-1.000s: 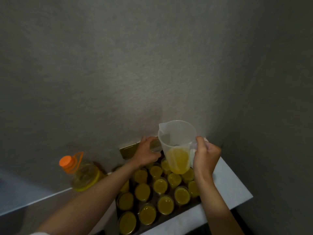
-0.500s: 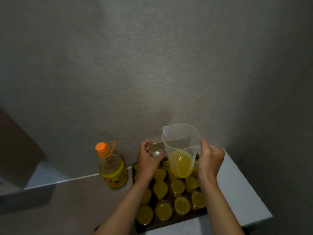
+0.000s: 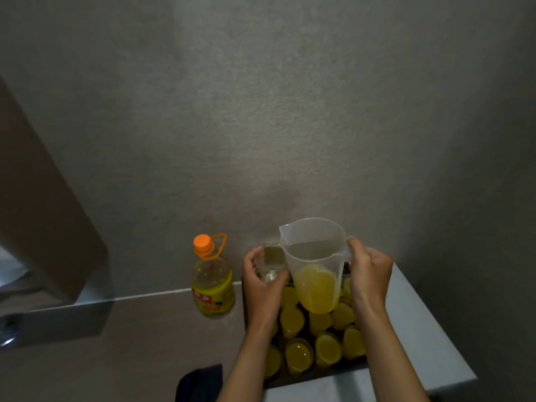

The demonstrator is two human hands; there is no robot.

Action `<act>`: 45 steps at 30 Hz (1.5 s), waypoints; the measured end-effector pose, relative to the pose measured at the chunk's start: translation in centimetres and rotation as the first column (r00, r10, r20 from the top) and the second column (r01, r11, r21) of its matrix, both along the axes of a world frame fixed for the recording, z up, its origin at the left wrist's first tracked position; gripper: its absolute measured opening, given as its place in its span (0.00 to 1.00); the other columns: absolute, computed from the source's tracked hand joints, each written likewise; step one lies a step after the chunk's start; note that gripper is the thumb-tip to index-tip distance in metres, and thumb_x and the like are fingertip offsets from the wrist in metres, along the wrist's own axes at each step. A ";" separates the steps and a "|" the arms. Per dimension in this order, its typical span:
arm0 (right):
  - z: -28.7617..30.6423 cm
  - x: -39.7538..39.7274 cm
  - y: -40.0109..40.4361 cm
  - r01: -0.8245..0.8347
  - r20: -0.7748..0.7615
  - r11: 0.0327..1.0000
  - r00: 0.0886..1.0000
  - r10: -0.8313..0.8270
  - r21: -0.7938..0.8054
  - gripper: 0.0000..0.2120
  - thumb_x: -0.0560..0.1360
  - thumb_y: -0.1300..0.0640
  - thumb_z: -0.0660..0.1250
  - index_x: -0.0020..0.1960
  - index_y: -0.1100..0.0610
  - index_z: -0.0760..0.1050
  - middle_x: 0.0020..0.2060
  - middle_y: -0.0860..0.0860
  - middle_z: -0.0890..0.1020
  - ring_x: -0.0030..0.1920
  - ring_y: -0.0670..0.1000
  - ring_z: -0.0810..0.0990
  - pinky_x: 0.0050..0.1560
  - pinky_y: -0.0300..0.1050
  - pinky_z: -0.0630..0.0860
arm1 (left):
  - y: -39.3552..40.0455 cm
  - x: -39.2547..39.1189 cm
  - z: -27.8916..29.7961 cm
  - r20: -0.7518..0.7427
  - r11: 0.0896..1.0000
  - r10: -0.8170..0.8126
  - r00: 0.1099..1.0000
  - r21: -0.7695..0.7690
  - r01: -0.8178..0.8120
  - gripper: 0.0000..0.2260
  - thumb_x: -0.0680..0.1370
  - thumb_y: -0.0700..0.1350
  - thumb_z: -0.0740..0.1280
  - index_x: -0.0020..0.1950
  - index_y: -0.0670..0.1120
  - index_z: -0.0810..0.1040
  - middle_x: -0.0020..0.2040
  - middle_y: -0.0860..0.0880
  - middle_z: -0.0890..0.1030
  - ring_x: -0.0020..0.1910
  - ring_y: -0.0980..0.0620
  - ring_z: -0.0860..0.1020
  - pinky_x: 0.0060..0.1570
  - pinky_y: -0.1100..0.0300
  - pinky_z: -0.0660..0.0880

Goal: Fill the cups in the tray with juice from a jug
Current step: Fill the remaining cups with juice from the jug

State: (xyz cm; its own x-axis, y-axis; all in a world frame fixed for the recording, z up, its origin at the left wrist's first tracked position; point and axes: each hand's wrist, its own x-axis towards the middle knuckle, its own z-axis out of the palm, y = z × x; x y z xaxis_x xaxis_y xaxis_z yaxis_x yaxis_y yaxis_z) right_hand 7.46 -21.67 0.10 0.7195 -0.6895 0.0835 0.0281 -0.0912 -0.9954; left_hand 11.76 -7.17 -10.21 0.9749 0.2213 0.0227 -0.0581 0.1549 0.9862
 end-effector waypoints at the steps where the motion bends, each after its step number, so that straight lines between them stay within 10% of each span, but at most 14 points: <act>1: 0.1 -0.1 0.2 -0.016 -0.002 1.000 1.000 0.016 -0.007 0.23 0.80 0.57 0.68 0.35 0.75 0.73 0.28 0.59 0.72 0.30 0.54 0.70 0.35 0.47 0.68 | 0.3 -0.1 0.1 0.006 1.000 -0.003 1.000 -0.005 0.003 0.29 0.71 0.39 0.80 0.65 0.58 0.72 0.63 0.59 0.76 0.60 0.70 0.73 0.52 0.73 0.73; 5: 0.4 -0.1 0.7 -0.063 -0.019 0.996 0.998 0.062 -0.056 0.20 0.80 0.56 0.69 0.32 0.63 0.74 0.27 0.58 0.71 0.30 0.54 0.69 0.35 0.49 0.68 | 1.5 -0.6 0.0 0.037 1.000 -0.004 0.999 0.005 0.004 0.30 0.72 0.40 0.79 0.68 0.58 0.72 0.67 0.56 0.75 0.67 0.59 0.72 0.52 0.77 0.70; 11: 1.8 0.3 1.2 -0.176 -0.026 0.973 0.984 0.174 -0.151 0.23 0.79 0.55 0.70 0.28 0.57 0.69 0.24 0.54 0.68 0.27 0.51 0.66 0.32 0.45 0.65 | 3.3 -0.7 0.3 0.037 1.000 0.002 0.999 -0.004 -0.002 0.29 0.72 0.45 0.80 0.69 0.61 0.74 0.67 0.60 0.75 0.69 0.57 0.71 0.67 0.50 0.75; 23: 5.9 1.0 1.3 -0.323 -0.112 0.861 0.946 0.304 -0.392 0.24 0.78 0.54 0.70 0.27 0.61 0.68 0.22 0.51 0.65 0.24 0.51 0.63 0.28 0.44 0.62 | 5.2 -1.4 1.7 0.086 1.000 -0.023 0.996 -0.010 0.024 0.30 0.71 0.45 0.80 0.71 0.55 0.75 0.67 0.55 0.78 0.66 0.57 0.75 0.50 0.76 0.73; 29: 8.2 1.1 1.4 -0.359 -0.154 0.793 0.932 0.327 -0.492 0.28 0.78 0.55 0.71 0.25 0.52 0.60 0.19 0.43 0.60 0.21 0.45 0.57 0.32 0.43 0.65 | 5.4 -2.0 2.2 0.100 0.999 -0.036 0.994 -0.011 0.037 0.29 0.72 0.46 0.80 0.71 0.56 0.75 0.67 0.57 0.78 0.66 0.62 0.74 0.50 0.76 0.73; 41: 10.6 2.0 1.5 -0.432 -0.277 0.657 0.902 0.332 -0.618 0.26 0.76 0.50 0.73 0.25 0.52 0.64 0.20 0.55 0.70 0.27 0.63 0.77 0.43 0.63 0.81 | 5.8 -2.1 2.2 0.113 0.998 -0.056 0.992 -0.013 0.058 0.28 0.71 0.46 0.81 0.68 0.60 0.77 0.65 0.61 0.79 0.66 0.64 0.74 0.54 0.67 0.77; 45: 11.2 2.7 1.6 -0.432 -0.290 0.627 0.902 0.322 -0.648 0.21 0.75 0.50 0.72 0.28 0.54 0.69 0.23 0.56 0.73 0.26 0.59 0.74 0.35 0.54 0.76 | 5.8 -2.0 2.2 0.116 0.997 -0.063 0.991 -0.024 0.067 0.28 0.70 0.44 0.81 0.68 0.58 0.77 0.63 0.61 0.80 0.64 0.66 0.74 0.52 0.67 0.77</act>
